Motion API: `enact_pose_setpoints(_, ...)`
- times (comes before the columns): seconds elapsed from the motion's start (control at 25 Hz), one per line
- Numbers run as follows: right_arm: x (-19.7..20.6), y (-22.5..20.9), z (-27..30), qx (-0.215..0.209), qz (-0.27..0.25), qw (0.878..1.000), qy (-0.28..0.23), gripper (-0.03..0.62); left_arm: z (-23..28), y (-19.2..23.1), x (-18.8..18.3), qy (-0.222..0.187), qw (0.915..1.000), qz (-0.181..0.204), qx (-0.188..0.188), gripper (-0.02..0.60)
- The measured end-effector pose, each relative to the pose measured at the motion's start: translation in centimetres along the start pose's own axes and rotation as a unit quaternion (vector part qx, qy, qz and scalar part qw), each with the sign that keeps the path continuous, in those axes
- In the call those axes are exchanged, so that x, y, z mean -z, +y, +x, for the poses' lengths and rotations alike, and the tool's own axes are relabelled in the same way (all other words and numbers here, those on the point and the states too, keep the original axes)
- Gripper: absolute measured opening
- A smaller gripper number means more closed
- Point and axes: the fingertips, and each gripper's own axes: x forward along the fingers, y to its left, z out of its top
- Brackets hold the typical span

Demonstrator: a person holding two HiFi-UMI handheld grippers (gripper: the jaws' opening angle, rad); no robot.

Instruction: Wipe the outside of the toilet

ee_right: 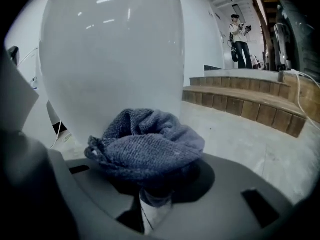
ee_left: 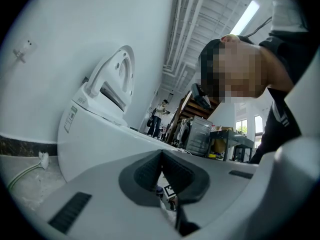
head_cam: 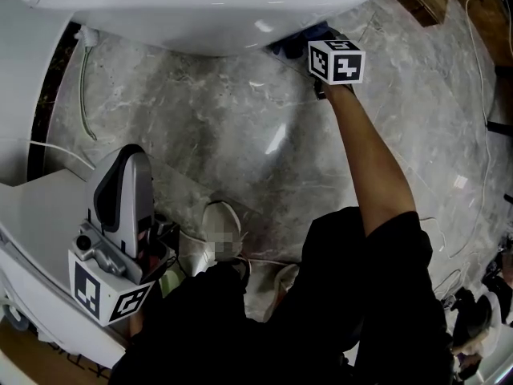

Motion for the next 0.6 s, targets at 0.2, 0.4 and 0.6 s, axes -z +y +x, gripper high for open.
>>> enact_pose_setpoints(0.2,2.5,0.9,2.1,-0.005,-0.024,0.998,0.057,0.115,-0.1,0.5,0.0,-0.001,1.0,0.0,-0.004,0.011)
enact_pose_setpoints(0.4,4.6,1.2,3.3,-0.006,-0.037,0.994,0.104,0.115,-0.2,0.7,0.0,-0.001,1.0,0.001,-0.004,0.011)
enact_pose_setpoints(0.6,6.7,2.2,4.2,-0.031,-0.031,0.988,0.147,0.115,-0.4,0.8,-0.1,-0.003,1.0,0.0,-0.007,0.011)
